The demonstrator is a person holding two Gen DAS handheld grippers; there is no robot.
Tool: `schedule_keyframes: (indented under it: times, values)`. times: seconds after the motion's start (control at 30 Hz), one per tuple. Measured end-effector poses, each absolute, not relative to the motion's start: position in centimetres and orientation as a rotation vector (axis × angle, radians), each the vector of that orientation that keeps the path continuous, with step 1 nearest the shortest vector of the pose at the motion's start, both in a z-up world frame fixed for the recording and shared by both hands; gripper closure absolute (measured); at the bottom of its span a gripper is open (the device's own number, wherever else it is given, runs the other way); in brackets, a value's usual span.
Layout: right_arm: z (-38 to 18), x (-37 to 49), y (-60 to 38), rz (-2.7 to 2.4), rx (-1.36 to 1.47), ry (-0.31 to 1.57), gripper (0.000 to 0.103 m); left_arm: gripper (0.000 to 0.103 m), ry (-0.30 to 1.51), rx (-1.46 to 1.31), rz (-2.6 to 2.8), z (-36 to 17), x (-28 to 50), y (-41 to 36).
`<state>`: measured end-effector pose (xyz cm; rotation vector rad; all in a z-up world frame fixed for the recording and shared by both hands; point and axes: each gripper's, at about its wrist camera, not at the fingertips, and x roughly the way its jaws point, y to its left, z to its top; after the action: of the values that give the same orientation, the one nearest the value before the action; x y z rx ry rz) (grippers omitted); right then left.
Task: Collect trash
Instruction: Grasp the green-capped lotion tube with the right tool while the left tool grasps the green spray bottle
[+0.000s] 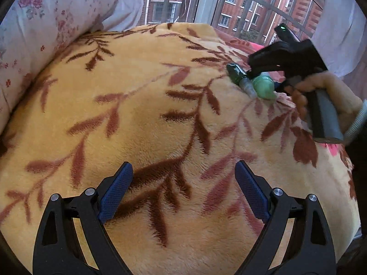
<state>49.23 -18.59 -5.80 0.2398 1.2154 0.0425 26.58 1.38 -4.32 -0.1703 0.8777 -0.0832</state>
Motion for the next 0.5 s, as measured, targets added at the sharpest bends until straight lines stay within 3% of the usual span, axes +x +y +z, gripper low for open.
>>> schedule_keyframes:
  times: [0.2,0.5]
  values:
    - [-4.4,46.8,-17.2,0.067,0.140,1.144,0.055,0.015,0.889,-0.180,-0.081,-4.7,26.6,1.4]
    - [-0.7,32.5,-23.9,0.243,0.199,0.972,0.055,0.015,0.931,-0.142,-0.042,-4.9,27.2,0.9]
